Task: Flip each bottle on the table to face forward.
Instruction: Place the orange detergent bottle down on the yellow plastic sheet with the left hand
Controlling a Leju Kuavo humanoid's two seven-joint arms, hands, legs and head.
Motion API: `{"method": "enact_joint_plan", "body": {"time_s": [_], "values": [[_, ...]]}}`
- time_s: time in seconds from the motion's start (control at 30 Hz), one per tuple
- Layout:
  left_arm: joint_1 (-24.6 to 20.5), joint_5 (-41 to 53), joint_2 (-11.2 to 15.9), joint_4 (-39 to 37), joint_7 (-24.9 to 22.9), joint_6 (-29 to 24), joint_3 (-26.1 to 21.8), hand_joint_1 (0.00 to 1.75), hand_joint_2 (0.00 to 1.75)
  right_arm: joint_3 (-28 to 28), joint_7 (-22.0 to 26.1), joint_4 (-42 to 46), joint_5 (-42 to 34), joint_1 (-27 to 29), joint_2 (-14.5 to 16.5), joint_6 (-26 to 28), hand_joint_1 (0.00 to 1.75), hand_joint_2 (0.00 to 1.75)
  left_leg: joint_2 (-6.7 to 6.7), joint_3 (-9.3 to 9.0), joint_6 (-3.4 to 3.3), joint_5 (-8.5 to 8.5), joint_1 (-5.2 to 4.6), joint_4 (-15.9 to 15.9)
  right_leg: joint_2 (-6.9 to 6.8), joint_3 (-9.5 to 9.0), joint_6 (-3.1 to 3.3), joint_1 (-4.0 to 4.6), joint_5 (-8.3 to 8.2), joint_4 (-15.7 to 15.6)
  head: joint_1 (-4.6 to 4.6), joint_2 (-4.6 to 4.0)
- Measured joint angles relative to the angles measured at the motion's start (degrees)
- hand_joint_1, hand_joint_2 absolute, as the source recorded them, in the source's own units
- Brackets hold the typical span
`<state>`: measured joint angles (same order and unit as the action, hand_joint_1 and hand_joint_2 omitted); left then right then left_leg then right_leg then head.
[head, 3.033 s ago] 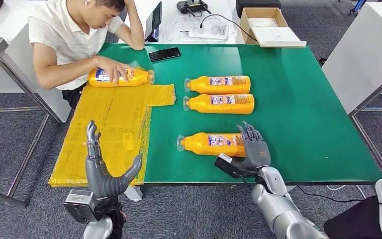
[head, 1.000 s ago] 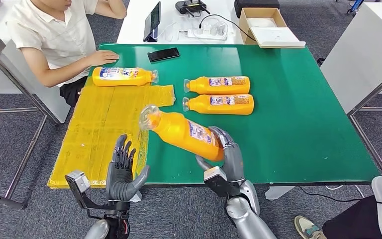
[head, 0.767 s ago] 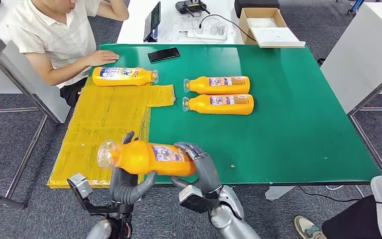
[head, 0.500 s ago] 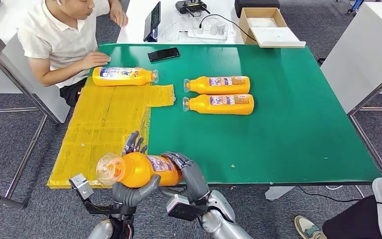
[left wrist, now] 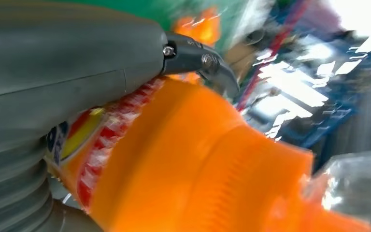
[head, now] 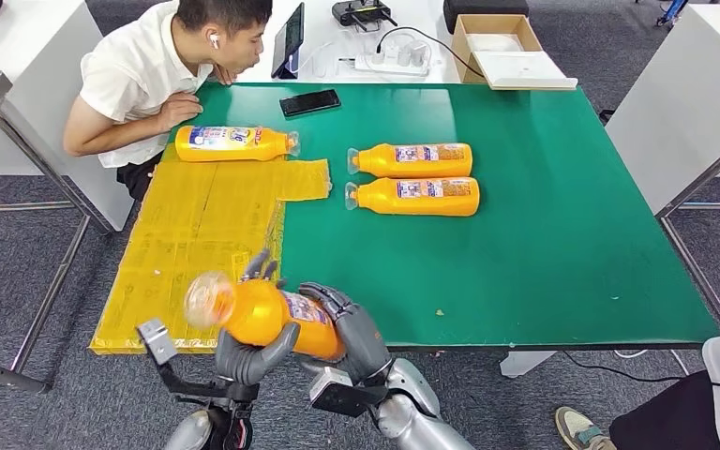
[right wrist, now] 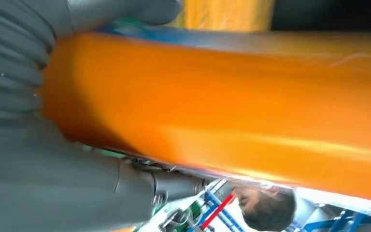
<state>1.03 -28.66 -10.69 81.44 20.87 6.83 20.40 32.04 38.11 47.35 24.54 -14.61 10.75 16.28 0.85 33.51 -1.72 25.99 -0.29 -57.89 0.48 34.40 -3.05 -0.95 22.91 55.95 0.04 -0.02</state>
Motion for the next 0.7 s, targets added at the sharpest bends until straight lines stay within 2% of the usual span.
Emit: {"method": "enact_joint_plan", "body": {"time_s": [0.07,0.13,0.2,0.27,0.4,0.57,0.63,0.7], "values": [[-1.1,-1.9,0.1,-2.1,-0.8,1.5,-0.2,1.75,1.75,1.2,0.0,0.4,-0.5,0.6,0.3,0.5,0.28,1.75,-0.02,0.0,0.0,0.0,0.0,0.0,0.0,0.01,0.0,0.0,0.0,0.0,-0.01,0.0],[-1.8,-2.3,0.2,-3.6,-0.7,2.1,-0.4,1.75,1.75,1.8,0.0,0.7,-0.7,0.9,0.5,0.7,0.14,1.75,-0.03,0.0,0.0,0.0,0.0,0.0,0.01,0.02,0.0,0.0,0.0,0.0,-0.01,0.01],[-2.2,-2.4,0.2,-4.8,-0.7,2.3,-0.4,1.75,1.75,2.2,0.1,1.0,-0.9,1.0,0.6,0.7,0.0,0.87,-0.02,0.01,0.0,0.0,0.0,0.0,0.0,0.01,0.0,0.0,0.0,0.0,-0.01,0.02],[-2.3,-1.9,0.2,-5.5,-0.6,1.7,-0.4,1.75,1.75,2.6,0.1,1.3,-1.2,1.1,0.7,0.8,0.0,0.0,-0.03,0.01,0.0,0.0,0.0,0.0,0.01,0.02,0.0,0.0,0.0,0.0,-0.01,0.02],[-2.8,0.3,0.2,-6.3,0.1,-1.5,-0.5,1.75,1.75,3.2,0.1,2.6,-2.1,1.8,0.7,2.3,0.0,0.0,0.01,0.05,0.0,0.0,-0.01,0.0,-0.01,0.03,0.0,-0.01,0.0,0.0,0.0,0.02],[-3.4,3.0,0.4,-6.3,1.1,-6.0,-0.7,1.75,1.75,3.3,0.1,5.4,-4.0,3.1,0.2,7.5,0.0,0.0,0.01,0.07,0.0,0.0,-0.01,0.0,-0.01,0.03,0.0,-0.01,0.0,0.0,0.01,0.01],[-3.4,5.6,0.8,-6.1,1.6,-9.4,-1.4,1.75,1.75,3.3,0.1,7.4,-4.7,3.7,-0.4,9.9,0.0,0.0,-0.02,0.06,0.0,0.0,0.0,0.0,0.0,0.05,0.0,-0.01,0.0,0.0,-0.01,0.02],[-3.5,10.5,1.7,-5.5,1.8,-15.3,-2.7,1.75,1.75,2.7,0.1,10.2,-5.3,4.9,-1.4,12.3,0.0,0.0,0.0,0.04,0.0,0.0,0.0,0.0,0.0,0.05,0.01,0.0,0.01,0.0,-0.02,0.01]]}}
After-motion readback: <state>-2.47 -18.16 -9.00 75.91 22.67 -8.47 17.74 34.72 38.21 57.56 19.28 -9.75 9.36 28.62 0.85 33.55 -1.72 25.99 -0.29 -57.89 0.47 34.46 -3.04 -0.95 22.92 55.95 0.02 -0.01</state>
